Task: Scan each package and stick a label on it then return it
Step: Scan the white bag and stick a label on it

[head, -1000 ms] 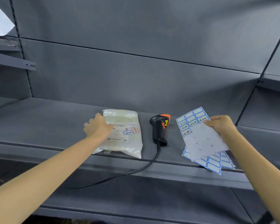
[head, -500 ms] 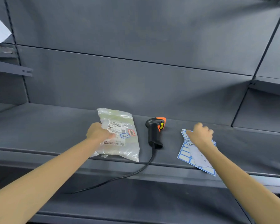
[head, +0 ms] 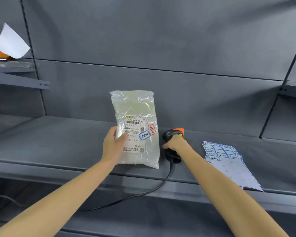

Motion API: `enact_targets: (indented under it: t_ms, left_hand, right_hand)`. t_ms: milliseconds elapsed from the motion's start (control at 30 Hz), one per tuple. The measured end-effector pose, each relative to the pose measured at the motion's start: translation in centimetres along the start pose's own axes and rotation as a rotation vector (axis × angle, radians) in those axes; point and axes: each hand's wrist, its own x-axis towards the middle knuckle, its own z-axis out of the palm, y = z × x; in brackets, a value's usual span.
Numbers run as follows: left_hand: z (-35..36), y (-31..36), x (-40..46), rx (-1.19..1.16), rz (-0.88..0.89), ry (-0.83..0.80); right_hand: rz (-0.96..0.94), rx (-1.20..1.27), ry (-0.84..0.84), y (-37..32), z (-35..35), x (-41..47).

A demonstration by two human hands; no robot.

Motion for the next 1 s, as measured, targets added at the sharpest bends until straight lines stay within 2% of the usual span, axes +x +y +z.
enact_targets:
  t_ms: [133, 300, 400, 500, 700, 833, 1000]
  left_hand:
    - [0.1, -0.1, -0.2, -0.036, 0.013, -0.006]
    - [0.3, -0.2, -0.3, -0.090, 0.019, -0.023]
    - [0.6, -0.4, 0.0, -0.075, 0.013, -0.032]
    - [0.6, -0.6, 0.2, -0.025, 0.001, -0.036]
    - [0.7, -0.4, 0.4, -0.012, -0.013, -0.019]
    - [0.8, 0.4, 0.4, -0.048, -0.033, -0.019]
    - [0.4, 1.4, 0.4, -0.108, -0.061, -0.001]
  right_hand:
    - [-0.009, 0.248, -0.001, 0.5, -0.1, 0.2]
    - [0.017, 0.850, -0.008, 1.6, -0.6, -0.9]
    - [-0.009, 0.975, -0.004, 2.2, -1.0, -2.5]
    - [-0.083, 0.876, 0.048, 3.1, -0.4, -3.2]
    - [-0.101, 0.567, 0.239, 4.4, 0.7, -2.5]
    - [-0.074, 0.343, 0.300, 4.4, 1.5, -1.5]
    - [-0.035, 0.198, 0.320, 4.1, 2.2, -0.5]
